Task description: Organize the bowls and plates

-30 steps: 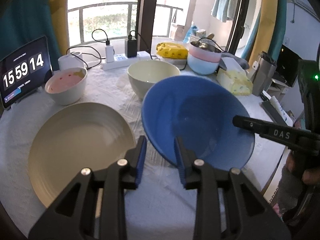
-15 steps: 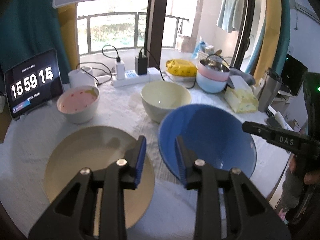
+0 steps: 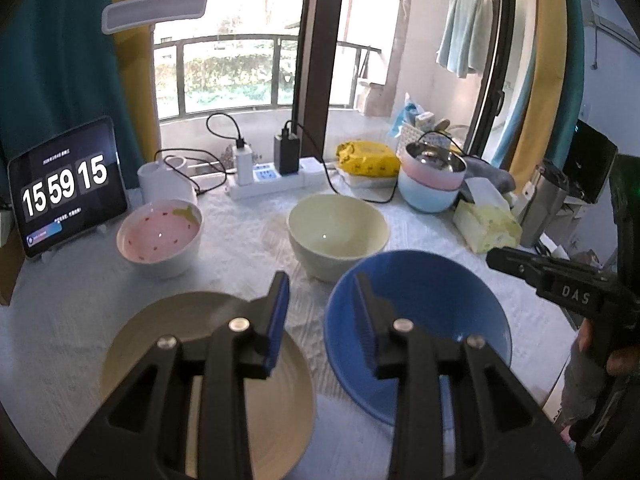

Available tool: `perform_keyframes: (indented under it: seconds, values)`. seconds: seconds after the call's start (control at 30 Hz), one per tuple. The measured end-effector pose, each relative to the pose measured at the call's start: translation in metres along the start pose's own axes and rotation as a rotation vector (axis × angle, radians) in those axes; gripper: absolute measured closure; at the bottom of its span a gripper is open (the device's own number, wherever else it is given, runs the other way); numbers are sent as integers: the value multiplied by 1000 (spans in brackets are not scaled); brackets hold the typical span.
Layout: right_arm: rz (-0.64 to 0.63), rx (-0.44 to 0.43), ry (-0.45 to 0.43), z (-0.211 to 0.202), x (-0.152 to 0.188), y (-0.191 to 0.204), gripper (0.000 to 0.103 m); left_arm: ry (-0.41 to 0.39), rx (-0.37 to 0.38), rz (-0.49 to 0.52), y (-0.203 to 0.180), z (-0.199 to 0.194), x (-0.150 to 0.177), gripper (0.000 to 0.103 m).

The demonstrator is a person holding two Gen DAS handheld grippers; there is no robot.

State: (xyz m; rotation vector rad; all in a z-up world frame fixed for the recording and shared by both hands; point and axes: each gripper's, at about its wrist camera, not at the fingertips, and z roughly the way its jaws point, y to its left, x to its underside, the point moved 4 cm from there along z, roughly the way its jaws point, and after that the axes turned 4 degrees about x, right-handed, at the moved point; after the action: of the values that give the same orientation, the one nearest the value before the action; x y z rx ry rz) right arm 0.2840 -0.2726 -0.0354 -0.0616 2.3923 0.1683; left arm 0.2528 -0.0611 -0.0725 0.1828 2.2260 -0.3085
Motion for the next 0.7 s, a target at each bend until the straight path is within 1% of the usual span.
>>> perform_keyframes:
  seconds: [0.07, 0.1, 0.13, 0.27, 0.47, 0.53, 0.57, 0.7]
  values:
    - [-13, 0, -5, 2, -5, 0, 78, 2, 10, 0, 0, 3, -5, 69]
    - [-19, -2, -8, 3, -8, 0, 74, 2, 16, -4, 0, 4, -8, 69]
    - [-27, -3, -11, 3, -11, 0, 73, 4, 21, -10, 1, 6, -12, 69]
    - [-56, 0, -24, 6, -23, 1, 72, 6, 29, -32, 4, 12, -21, 69]
    - [-87, -28, -19, 16, -41, 4, 72, 17, 30, -50, 7, 23, -33, 68]
    - [-97, -38, -10, 22, -46, 4, 72, 23, 34, -60, 9, 27, -37, 61]
    - [-101, -39, -8, 24, -49, 4, 72, 25, 37, -70, 10, 29, -39, 56]
    - [-125, -39, -2, 35, -59, 5, 72, 49, 42, -101, 15, 41, -45, 55]
